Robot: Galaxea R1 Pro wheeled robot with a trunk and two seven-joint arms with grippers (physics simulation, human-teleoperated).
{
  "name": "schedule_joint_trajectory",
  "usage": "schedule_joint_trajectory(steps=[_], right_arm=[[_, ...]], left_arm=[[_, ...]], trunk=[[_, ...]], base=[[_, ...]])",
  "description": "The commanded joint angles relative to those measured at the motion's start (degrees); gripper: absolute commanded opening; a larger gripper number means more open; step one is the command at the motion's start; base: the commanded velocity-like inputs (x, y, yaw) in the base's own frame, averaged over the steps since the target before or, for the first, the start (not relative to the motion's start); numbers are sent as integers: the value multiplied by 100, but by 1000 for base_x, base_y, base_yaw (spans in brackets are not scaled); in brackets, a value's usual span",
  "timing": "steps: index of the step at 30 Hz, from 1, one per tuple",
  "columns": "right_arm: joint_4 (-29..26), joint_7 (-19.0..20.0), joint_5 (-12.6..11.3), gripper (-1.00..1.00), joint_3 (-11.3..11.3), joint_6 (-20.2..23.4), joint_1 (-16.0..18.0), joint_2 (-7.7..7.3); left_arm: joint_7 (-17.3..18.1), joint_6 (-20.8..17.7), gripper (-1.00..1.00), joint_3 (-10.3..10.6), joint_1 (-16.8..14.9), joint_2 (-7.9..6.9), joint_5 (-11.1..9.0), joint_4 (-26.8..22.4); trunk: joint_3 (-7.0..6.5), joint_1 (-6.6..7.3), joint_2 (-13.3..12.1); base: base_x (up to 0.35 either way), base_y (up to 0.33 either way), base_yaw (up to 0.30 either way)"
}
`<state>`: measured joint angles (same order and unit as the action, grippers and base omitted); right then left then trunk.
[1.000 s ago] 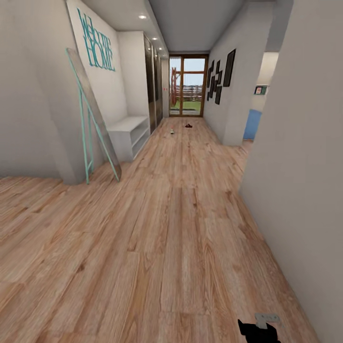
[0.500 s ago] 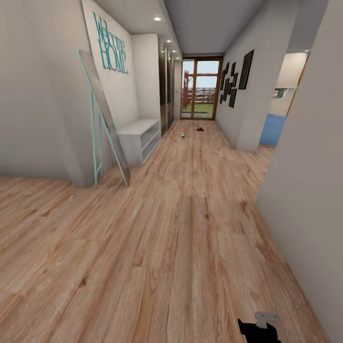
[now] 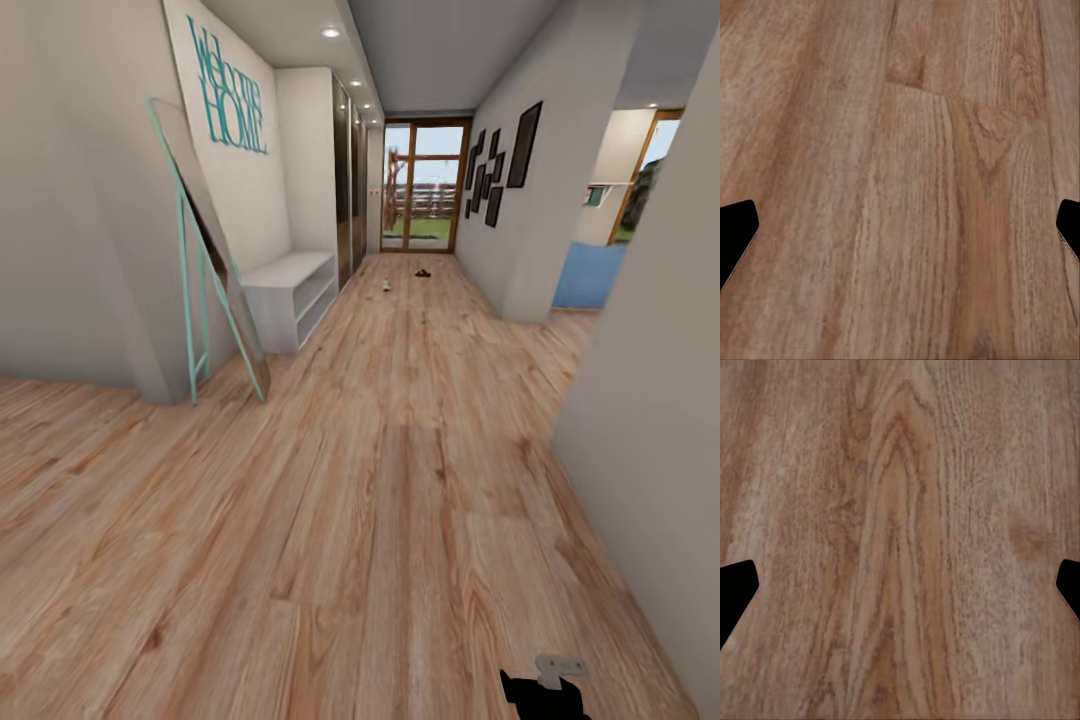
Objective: Pick up the two gym shoes and the two sandals from the corridor floor and place them onto the hallstand (shoe rack) in the corridor, making sure they are on the rack and not on the floor. Arrange them so the two gym shoes are next to each other and the two sandals are next to each other.
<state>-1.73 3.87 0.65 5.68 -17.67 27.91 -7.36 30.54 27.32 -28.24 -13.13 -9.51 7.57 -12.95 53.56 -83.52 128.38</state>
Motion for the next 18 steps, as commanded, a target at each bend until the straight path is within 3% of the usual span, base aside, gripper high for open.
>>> schedule_joint_trajectory(steps=[1, 18], right_arm=[[6, 37, 6, 100, 48, -20, 4, -2], [6, 5, -5, 100, 51, -21, 4, -2]], left_arm=[[19, 28, 100, -50, -5, 1, 60, 4], [18, 28, 100, -50, -5, 1, 60, 4]], trunk=[[5, -2, 2], [5, -2, 2]], base=[[337, 0, 0], [336, 0, 0]])
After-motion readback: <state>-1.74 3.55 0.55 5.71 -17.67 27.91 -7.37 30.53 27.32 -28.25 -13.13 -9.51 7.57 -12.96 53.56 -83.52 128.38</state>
